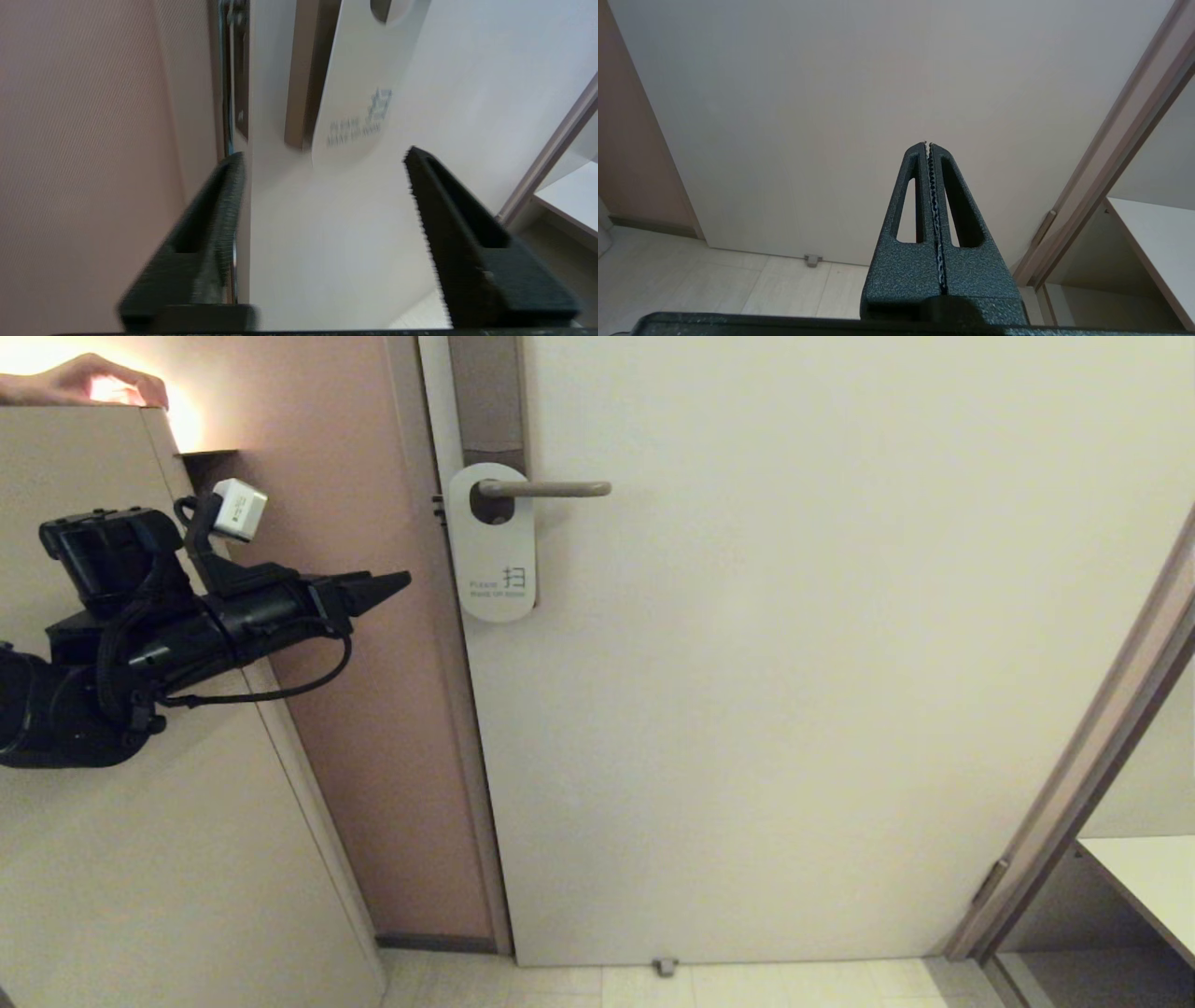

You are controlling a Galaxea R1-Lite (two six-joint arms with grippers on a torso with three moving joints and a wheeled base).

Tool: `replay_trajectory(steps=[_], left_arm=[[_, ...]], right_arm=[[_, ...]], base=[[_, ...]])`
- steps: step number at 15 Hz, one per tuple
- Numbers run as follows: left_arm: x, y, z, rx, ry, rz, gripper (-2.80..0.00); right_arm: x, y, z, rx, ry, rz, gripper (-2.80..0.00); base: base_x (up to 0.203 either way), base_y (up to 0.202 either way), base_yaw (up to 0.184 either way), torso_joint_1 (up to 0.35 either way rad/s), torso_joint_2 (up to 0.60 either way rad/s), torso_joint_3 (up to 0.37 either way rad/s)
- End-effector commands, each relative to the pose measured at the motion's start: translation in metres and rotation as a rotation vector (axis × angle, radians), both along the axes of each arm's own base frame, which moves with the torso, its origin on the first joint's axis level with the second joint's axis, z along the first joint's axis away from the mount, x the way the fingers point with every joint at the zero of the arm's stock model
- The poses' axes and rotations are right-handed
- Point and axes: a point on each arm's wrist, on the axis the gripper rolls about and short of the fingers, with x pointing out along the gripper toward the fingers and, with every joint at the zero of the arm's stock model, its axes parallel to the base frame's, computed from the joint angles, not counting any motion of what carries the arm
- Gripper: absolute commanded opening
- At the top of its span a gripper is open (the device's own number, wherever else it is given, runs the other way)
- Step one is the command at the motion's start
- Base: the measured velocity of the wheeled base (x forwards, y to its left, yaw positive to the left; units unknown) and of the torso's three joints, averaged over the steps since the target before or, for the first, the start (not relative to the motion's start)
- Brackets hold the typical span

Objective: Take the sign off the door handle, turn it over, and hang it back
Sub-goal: Take down the sign

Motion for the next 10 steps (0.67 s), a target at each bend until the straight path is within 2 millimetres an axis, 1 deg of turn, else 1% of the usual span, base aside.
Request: replay_trajectory(steps=[1, 4, 6, 7, 10], left_arm=[[0.014, -0.004, -0.007, -0.001, 0.001, -0.014, 0.0], [0.035, -0.016, -0.001, -0.018, -0.036, -0.046, 0.0], [0.05, -0.025, 0.003, -0.064, -0.041, -0.069, 0.0], [0.055, -0.029, 0.002, -0.083, -0.033, -0.079, 0.0], [0.058, -0.042, -0.001, -0.094, -0.019, -0.113, 0.0]], right_arm=[[0.0, 0.0, 0.0, -0.001, -0.001, 0.001, -2.8], [0.0, 0.0, 0.0, -0.001, -0.001, 0.001, -2.8], [0.0, 0.0, 0.0, -0.001, -0.001, 0.001, -2.8], [0.0, 0.0, 0.0, -0.001, -0.001, 0.001, -2.8], [0.0, 0.0, 0.0, -0.001, -0.001, 0.001, -2.8]], base=[[0.0, 0.0, 0.0, 0.0, 0.0, 0.0], [0.0, 0.0, 0.0, 0.0, 0.0, 0.0], [0.0, 0.0, 0.0, 0.0, 0.0, 0.0], [0.0, 0.0, 0.0, 0.0, 0.0, 0.0], [0.0, 0.0, 0.0, 0.0, 0.0, 0.0]])
